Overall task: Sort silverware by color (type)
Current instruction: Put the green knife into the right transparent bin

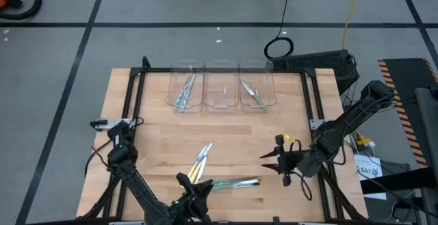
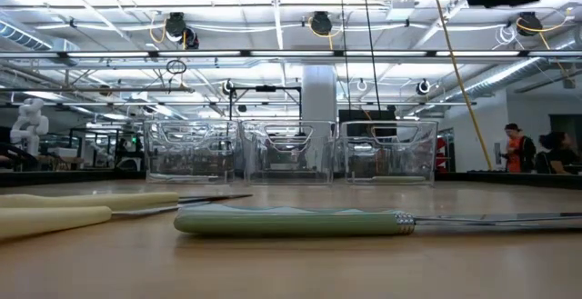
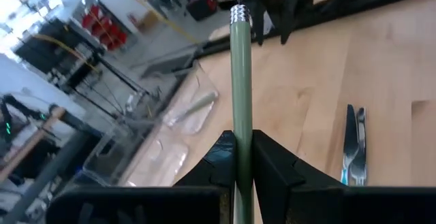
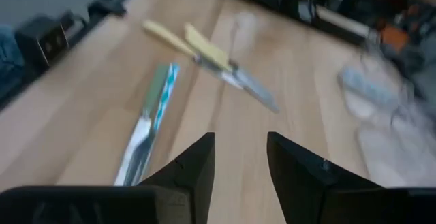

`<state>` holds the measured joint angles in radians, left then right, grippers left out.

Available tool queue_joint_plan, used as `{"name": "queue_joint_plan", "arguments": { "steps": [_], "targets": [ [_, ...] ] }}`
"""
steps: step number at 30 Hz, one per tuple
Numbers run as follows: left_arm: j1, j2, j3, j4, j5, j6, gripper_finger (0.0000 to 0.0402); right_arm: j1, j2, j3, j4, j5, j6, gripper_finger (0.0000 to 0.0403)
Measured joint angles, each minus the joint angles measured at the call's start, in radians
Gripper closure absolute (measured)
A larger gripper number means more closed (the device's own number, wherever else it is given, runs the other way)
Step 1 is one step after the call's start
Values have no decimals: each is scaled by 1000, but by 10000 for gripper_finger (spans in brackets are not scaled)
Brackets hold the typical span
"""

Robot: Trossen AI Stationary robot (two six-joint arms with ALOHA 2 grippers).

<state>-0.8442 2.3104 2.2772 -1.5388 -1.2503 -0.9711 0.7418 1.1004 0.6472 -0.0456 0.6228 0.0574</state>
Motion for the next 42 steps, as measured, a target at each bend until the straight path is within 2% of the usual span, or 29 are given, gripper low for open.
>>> {"name": "queue_joint_plan", "arguments": {
  "steps": [6,11,13,16,20,26,30,33,37,42],
  "targets": [
    [7,0,36,87,-7,157,369,-2,0,0,151,-32,-177,273],
    [12,-7,79,335,-9,509,369,-14,0,0,177,-146,-250,273],
    [15,-20,78,411,3,652,369,-16,0,0,176,-159,-257,273],
    [49,-67,78,524,101,822,369,-16,0,0,177,-154,-281,273],
    [115,-149,79,606,224,958,369,-16,0,0,180,-154,-321,273],
    [236,-254,79,610,406,1036,369,-16,0,0,179,-153,-366,273],
    [325,-310,79,507,571,1012,369,-16,-3,0,168,-150,-407,273],
    [366,-362,79,398,575,941,369,-16,-26,0,143,-150,-424,273],
    [395,-377,60,373,566,908,369,-16,-78,0,89,-148,-442,273],
    [394,-380,-61,451,558,904,369,-16,-152,0,51,-148,-475,273]
  ]
}}
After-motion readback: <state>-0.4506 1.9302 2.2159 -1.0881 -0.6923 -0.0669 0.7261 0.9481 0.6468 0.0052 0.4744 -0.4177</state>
